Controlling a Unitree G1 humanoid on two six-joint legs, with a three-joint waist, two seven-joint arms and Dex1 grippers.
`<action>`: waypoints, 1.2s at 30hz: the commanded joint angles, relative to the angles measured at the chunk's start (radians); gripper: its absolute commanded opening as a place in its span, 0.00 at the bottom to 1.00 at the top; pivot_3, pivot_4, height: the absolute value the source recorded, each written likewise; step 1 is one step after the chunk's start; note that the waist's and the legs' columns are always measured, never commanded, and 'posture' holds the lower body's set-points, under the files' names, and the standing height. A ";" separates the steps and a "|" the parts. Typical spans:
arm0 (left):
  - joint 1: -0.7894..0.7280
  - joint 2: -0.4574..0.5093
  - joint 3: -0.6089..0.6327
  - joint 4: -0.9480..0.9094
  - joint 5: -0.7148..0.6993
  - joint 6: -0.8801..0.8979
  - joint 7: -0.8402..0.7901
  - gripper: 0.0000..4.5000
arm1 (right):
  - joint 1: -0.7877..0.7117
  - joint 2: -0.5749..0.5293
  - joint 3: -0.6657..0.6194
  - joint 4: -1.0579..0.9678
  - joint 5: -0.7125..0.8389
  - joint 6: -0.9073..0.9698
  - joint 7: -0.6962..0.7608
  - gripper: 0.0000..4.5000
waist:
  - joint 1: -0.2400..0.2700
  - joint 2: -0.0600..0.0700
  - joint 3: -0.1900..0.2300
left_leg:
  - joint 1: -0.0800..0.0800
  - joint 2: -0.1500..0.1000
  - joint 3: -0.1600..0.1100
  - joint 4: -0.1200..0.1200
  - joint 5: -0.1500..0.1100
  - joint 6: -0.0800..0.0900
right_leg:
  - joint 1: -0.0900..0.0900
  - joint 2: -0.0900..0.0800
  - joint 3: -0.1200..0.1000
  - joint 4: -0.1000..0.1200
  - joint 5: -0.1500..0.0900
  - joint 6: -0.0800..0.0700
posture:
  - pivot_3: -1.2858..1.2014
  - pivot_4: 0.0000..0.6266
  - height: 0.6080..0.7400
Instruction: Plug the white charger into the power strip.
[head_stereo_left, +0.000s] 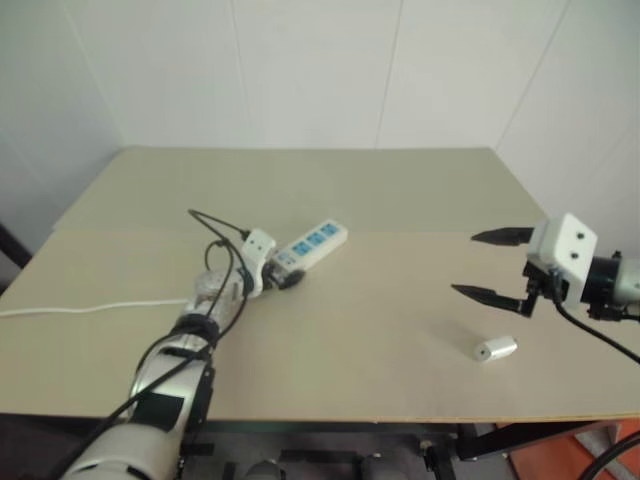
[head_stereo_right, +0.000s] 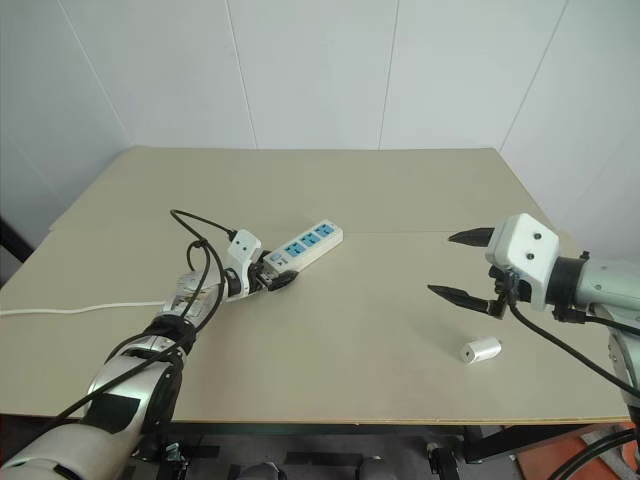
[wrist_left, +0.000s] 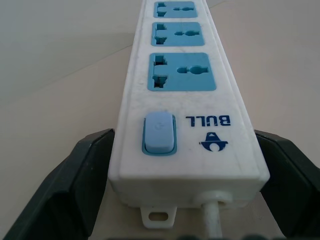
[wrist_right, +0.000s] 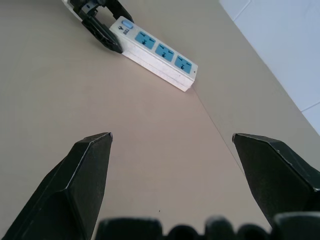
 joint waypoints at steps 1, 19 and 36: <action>-0.024 -0.018 -0.002 0.043 0.027 -0.016 -0.002 0.99 | 0.001 -0.013 -0.046 -0.041 0.021 0.009 -0.018 1.00 | 0.000 0.000 0.000 | 0.000 0.000 0.000 0.000 0.000 0.000 | 0.000 0.000 0.000 0.000 0.000 0.000 | 0.52 0.24 1.00; 0.025 0.007 0.011 -0.038 0.016 -0.086 -0.244 0.73 | 0.067 -0.017 -0.105 -0.076 0.024 0.029 -0.042 1.00 | 0.002 0.000 -0.001 | 0.000 0.000 0.000 0.000 0.000 0.000 | 0.001 0.000 0.000 0.000 0.000 0.000 | 0.52 0.24 1.00; 0.203 0.121 -0.090 -0.440 0.009 -0.023 -0.574 0.90 | 0.051 -0.035 -0.092 -0.032 0.024 0.004 -0.017 1.00 | -0.001 0.000 0.000 | 0.000 0.000 0.000 0.001 0.000 0.000 | 0.000 0.000 0.000 0.002 0.000 0.000 | 0.52 0.24 1.00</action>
